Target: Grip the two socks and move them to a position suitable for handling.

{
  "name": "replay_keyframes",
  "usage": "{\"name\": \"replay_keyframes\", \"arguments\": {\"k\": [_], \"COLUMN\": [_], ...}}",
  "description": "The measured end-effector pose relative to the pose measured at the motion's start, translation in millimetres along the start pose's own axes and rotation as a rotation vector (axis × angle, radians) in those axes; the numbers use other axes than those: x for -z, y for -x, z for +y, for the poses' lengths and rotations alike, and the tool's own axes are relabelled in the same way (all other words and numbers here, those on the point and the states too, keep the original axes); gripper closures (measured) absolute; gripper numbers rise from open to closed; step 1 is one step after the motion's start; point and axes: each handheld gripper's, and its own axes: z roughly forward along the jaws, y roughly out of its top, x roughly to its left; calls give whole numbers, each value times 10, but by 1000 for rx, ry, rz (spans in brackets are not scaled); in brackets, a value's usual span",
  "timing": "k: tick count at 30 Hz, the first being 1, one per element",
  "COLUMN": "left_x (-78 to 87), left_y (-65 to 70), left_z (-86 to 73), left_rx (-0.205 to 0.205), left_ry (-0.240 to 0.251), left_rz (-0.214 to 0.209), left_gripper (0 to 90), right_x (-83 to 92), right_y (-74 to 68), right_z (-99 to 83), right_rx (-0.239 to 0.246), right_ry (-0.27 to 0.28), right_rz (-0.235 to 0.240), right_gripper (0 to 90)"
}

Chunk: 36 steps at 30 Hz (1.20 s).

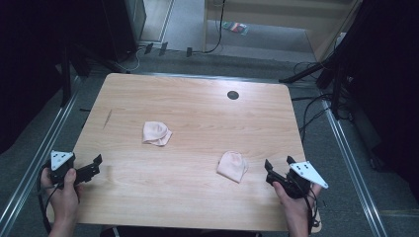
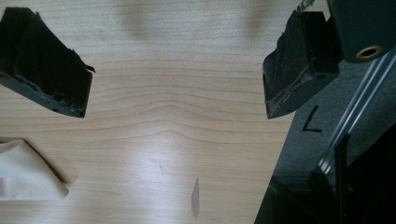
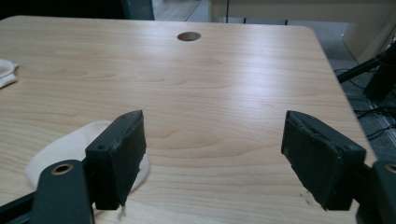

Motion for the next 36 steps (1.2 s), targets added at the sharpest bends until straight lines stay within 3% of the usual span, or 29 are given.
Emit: {"name": "replay_keyframes", "arguments": {"k": [3, 4, 7, 12, 15, 18, 20, 22, 23, 26, 27, 29, 30, 31, 32, 33, 36], "left_x": [-8, -8, -9, -9, -7, -12, -25, -27, -32, -33, -24, -16, -13, 3, 3, 20, 23], "left_y": [1, 1, -2, -11, -15, -15, -29, -33, -35, -19, 3, 13, 16, 19, 19, 59, 111], "left_z": [0, 0, 1, 5, 2, 5, 11, 12, 16, 24, 32, 37, 42, 57, 57, 73, 82], "left_rx": [3, 3, 8, 16, 18, 20, 39, 44, 46, 30, 19, 22, 39, 77, 77, 52, 37], "left_ry": [0, 0, -1, -10, -6, -9, -17, -16, -20, -22, -20, -21, -17, -3, -3, -4, -8], "left_rz": [-8, -8, -9, -8, -10, -9, -3, -1, 2, 17, 20, 18, 8, -33, -33, -22, -25], "left_gripper": [83, 83, 83, 83, 82, 82, 83, 82, 83, 83, 83, 83, 83, 82, 82, 83, 83], "right_x": [-98, -98, -192, -339, -420, -459, -475, -494, -531, -571, -639, -655, -674, -683, -683, -696, -712], "right_y": [-225, -225, -415, -539, -640, -699, -705, -713, -733, -753, -803, -823, -849, -856, -856, -840, -827], "right_z": [48, 48, 99, 220, 260, 200, 90, 70, 28, -29, -125, -152, -182, -193, -193, -200, -223], "right_rx": [42, 42, 43, 32, 57, 62, 10, 24, 36, 18, 46, 54, 68, 55, 55, 30, 39], "right_ry": [-28, -28, -51, -96, -116, -121, -140, -154, -178, -196, -243, -261, -279, -289, -289, -304, -318], "right_rz": [23, 23, 50, 64, 64, 99, 162, 158, 129, 128, 113, 106, 79, 74, 74, 88, 104], "right_gripper": [235, 235, 274, 270, 285, 305, 314, 315, 340, 347, 358, 358, 360, 361, 361, 361, 374]}}
